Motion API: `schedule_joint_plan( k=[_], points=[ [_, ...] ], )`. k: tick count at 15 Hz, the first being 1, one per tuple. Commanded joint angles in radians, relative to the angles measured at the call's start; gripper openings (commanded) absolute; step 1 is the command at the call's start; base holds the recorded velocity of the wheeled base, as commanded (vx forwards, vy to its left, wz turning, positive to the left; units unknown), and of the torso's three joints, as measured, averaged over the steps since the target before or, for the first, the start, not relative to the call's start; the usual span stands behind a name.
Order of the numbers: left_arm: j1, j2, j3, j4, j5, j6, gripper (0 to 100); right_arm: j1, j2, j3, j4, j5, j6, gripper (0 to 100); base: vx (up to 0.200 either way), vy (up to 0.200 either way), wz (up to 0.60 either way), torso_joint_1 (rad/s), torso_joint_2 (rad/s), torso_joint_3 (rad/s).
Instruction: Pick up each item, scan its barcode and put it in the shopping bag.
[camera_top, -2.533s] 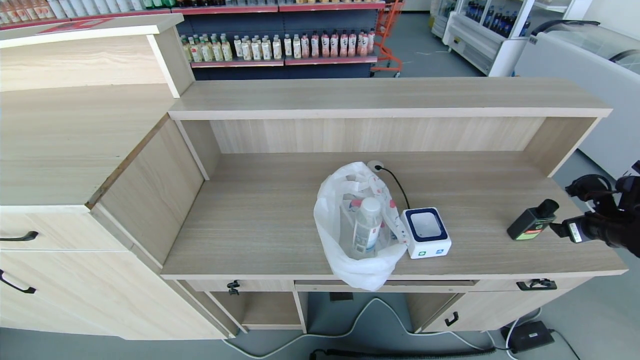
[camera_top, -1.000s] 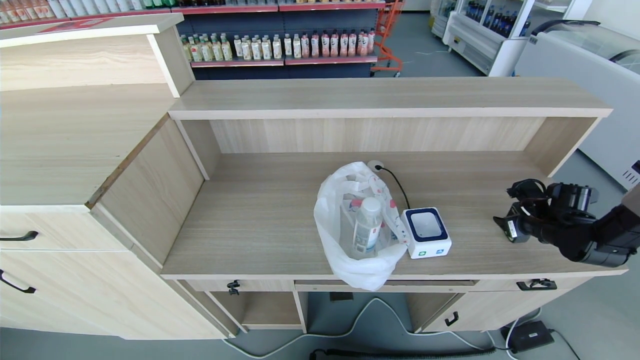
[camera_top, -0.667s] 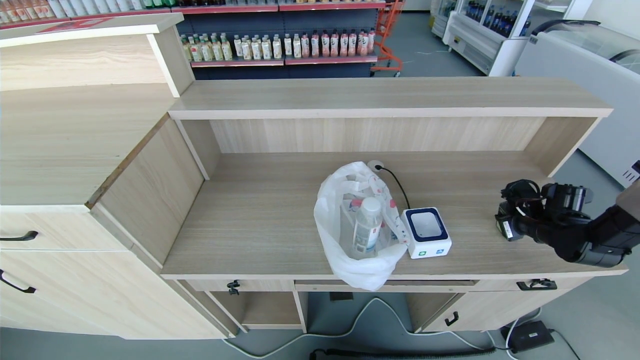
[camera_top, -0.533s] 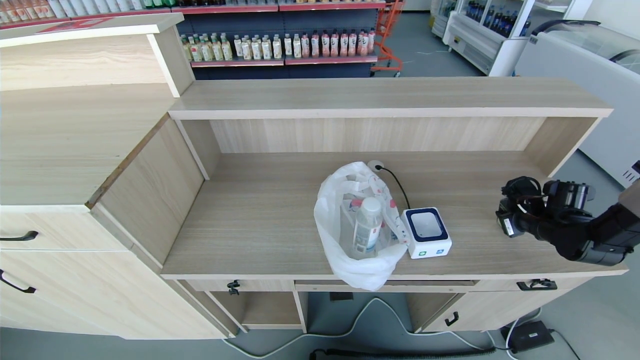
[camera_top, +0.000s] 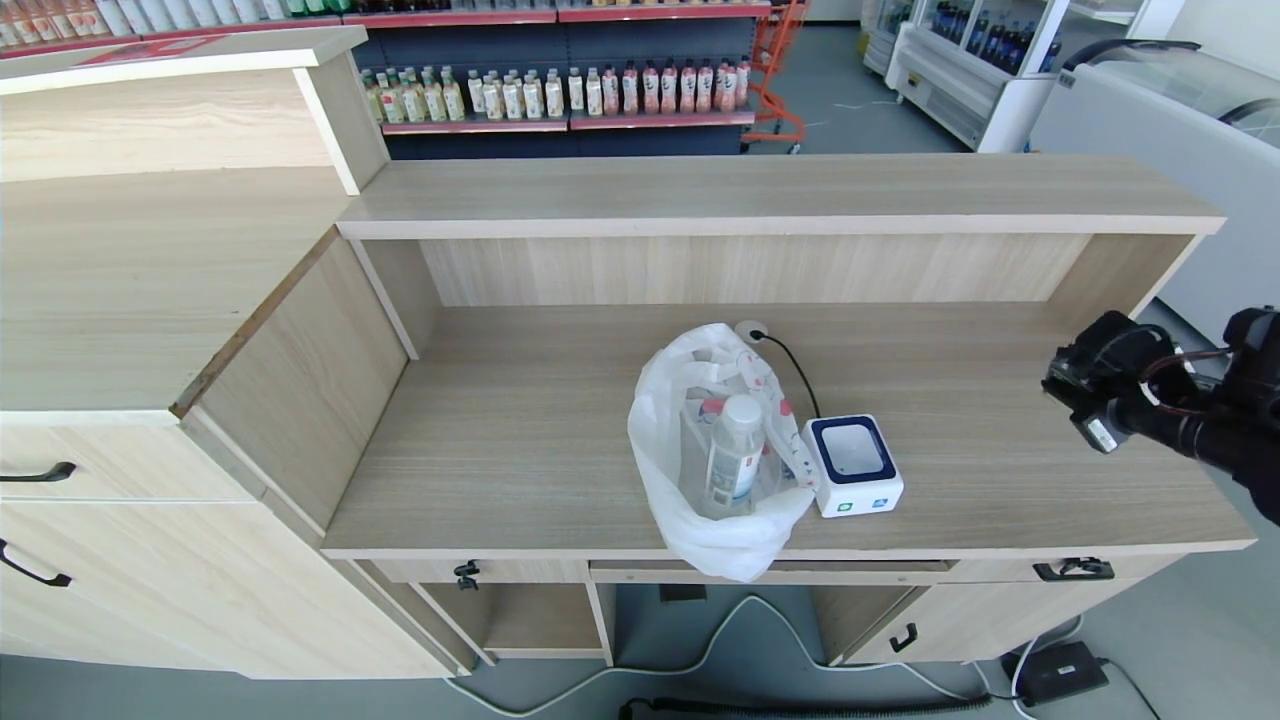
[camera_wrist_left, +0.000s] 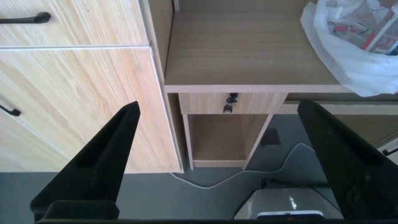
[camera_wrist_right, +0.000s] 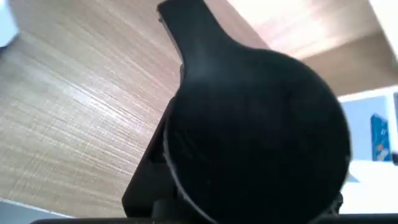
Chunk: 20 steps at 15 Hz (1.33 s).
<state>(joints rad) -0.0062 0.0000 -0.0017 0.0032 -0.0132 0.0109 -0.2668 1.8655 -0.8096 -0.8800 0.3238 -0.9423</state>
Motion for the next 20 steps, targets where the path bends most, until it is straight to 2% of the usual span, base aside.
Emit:
schedule_joint_plan(
  k=[1,2,3,5,6,7,8,10,11,13,15,18,20],
  points=[
    [0.000,0.000,0.000,0.000,0.001,0.000,100,0.074,-0.304,0.182,-0.022,0.247,-0.230,0,0.000,0.000,0.00,0.000,0.00,0.000],
    [0.000,0.000,0.000,0.000,0.001,0.000,100,0.146,-0.373,0.204,0.013,0.328,-0.326,0,0.000,0.000,0.00,0.000,0.00,0.000],
    [0.000,0.000,0.000,0.000,0.001,0.000,100,0.195,-0.393,0.204,0.033,0.366,-0.452,0,0.000,0.000,0.00,0.000,0.00,0.000],
    [0.000,0.000,0.000,0.000,-0.001,0.000,100,0.219,-0.381,0.204,0.039,0.442,-0.694,0,0.000,0.000,0.00,0.000,0.00,0.000],
    [0.000,0.000,0.000,0.000,-0.001,0.000,100,0.268,-0.376,0.204,0.042,0.485,-0.854,0,0.000,0.000,0.00,0.000,0.00,0.000],
    [0.000,0.000,0.000,0.000,0.001,0.000,100,0.357,-0.387,0.202,0.056,0.489,-0.946,0,0.000,0.000,0.00,0.000,0.00,0.000],
    [0.000,0.000,0.000,0.000,-0.001,0.000,100,0.485,-0.411,0.205,0.076,0.491,-1.018,0,0.000,0.000,0.00,0.000,0.00,0.000],
    [0.000,0.000,0.000,0.000,-0.001,0.000,100,0.698,-0.417,0.202,0.139,0.485,-1.110,0,0.000,0.000,0.00,0.000,0.00,0.000],
    [0.000,0.000,0.000,0.000,0.001,0.000,100,0.755,-0.425,0.202,0.142,0.469,-1.144,0,0.000,0.000,0.00,0.000,0.00,0.000],
    [0.000,0.000,0.000,0.000,0.001,0.000,100,0.864,-0.477,0.184,0.130,0.465,-1.302,0,0.000,0.000,0.00,0.000,0.00,0.000],
    [0.000,0.000,0.000,0.000,-0.001,0.000,100,0.910,-0.531,0.188,0.133,0.474,-1.431,0,0.000,0.000,0.00,0.000,0.00,0.000],
    [0.000,0.000,0.000,0.000,-0.001,0.000,100,0.960,-0.523,0.181,0.111,0.537,-1.455,0,0.000,0.000,0.00,0.000,0.00,0.000],
    [0.000,0.000,0.000,0.000,0.001,0.000,100,0.966,-0.549,0.187,0.029,0.601,-1.457,0,0.000,0.000,0.00,0.000,0.00,0.000]
  ],
)
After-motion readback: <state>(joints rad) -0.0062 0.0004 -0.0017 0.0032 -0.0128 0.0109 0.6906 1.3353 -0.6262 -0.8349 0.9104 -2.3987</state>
